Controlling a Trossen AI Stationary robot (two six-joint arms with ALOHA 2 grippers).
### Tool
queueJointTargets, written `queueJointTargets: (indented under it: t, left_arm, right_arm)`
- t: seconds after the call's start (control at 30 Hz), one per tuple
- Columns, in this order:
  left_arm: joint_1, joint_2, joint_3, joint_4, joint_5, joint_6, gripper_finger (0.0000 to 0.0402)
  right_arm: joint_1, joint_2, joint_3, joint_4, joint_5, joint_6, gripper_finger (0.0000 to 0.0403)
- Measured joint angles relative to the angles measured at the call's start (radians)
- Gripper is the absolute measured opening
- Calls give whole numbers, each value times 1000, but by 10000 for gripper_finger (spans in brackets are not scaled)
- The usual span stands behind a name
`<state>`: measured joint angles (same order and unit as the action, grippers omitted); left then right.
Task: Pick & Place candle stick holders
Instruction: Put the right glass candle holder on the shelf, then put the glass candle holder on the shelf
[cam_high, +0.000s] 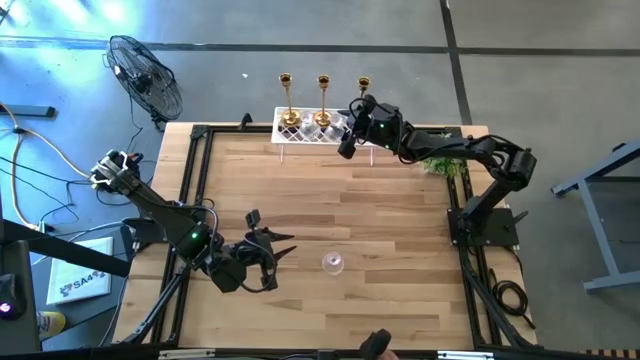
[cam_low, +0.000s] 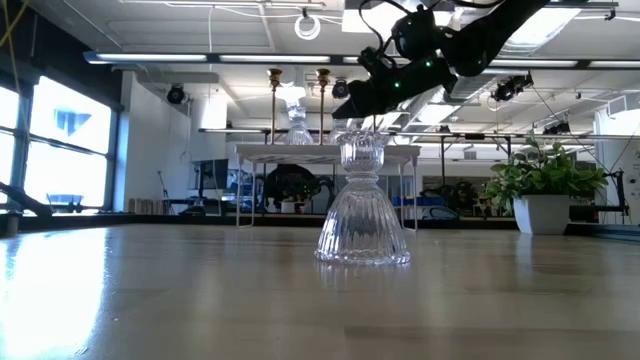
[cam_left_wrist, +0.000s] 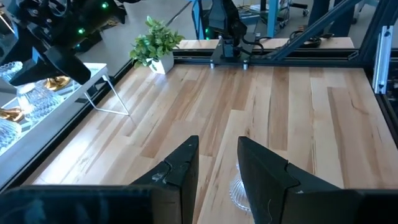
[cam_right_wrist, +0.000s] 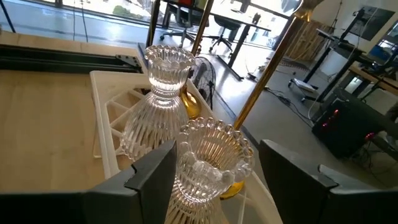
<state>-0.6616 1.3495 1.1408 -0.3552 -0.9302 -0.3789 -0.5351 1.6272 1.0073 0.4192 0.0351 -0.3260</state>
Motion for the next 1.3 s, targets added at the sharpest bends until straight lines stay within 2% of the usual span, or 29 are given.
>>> queueJointTargets:
  t: [0.27,0.47,0.67,0.8,0.97,1.2,1.3]
  left_arm:
    - [0,0,0,-15,0,-20,108]
    - [0,0,0,-15,-1,-20,108]
    - [0,0,0,-15,4,-24,108]
    - [0,0,0,-15,4,-26,108]
    - [0,0,0,-15,4,-25,108]
    - [0,0,0,-33,12,-19,108]
    - [0,0,0,-85,76,-11,108]
  right_arm:
    - [41,0,0,5,8,-51,225]
    - [86,0,0,48,127,-164,224]
    - [105,0,0,65,222,-186,224]
    - [104,-7,0,68,223,-206,224]
    - [134,-74,0,81,172,-244,224]
    - [243,-238,0,41,142,-250,225]
    - [314,-328,0,-69,98,-209,224]
